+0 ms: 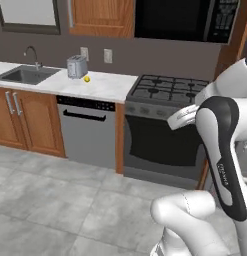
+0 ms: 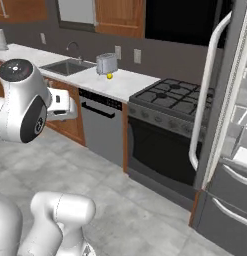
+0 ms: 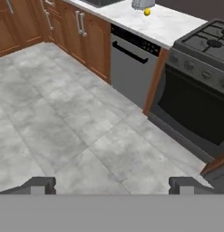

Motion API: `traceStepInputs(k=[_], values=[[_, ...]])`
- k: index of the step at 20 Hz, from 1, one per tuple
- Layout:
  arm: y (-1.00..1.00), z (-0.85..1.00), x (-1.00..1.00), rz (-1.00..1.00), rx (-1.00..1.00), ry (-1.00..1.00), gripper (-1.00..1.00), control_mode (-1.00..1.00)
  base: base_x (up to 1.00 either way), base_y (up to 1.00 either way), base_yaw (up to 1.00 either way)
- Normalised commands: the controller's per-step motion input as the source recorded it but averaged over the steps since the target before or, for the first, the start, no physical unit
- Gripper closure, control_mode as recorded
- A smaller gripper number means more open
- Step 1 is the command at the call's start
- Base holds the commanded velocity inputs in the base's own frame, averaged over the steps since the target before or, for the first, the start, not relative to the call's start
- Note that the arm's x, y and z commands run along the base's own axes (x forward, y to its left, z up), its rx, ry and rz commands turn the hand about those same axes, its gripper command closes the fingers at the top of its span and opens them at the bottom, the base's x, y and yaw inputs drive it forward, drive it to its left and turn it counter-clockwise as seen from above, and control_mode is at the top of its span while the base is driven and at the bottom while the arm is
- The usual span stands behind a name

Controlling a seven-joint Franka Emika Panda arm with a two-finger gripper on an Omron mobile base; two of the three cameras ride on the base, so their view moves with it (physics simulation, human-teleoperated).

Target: Place the beer on the top shelf of the fridge to keep it out of children's reach, and place the broccoli and lemon on lower shelves for easy access.

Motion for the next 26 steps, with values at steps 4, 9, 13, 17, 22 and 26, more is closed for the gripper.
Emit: traceStepInputs(k=[4, 9, 13, 17, 22, 26], values=[[0.0, 0.0, 0.0, 0.0, 0.0, 0.0, -1.0, 1.0, 0.89, 0.39, 0.05], [0.0, 0.0, 0.0, 0.0, 0.0, 0.0, -1.0, 1.0, 0.95, 0.13, -0.12], [0.0, 0.0, 0.0, 0.0, 0.0, 0.0, -1.0, 1.0, 1.0, 0.1, -0.2], [0.0, 0.0, 0.0, 0.0, 0.0, 0.0, -1.0, 1.0, 1.0, 0.22, -0.19], [0.0, 0.0, 0.0, 0.0, 0.0, 0.0, -1.0, 1.0, 0.95, 0.33, -0.17], [0.0, 0.0, 0.0, 0.0, 0.0, 0.0, -1.0, 1.0, 0.8, 0.43, -0.15]])
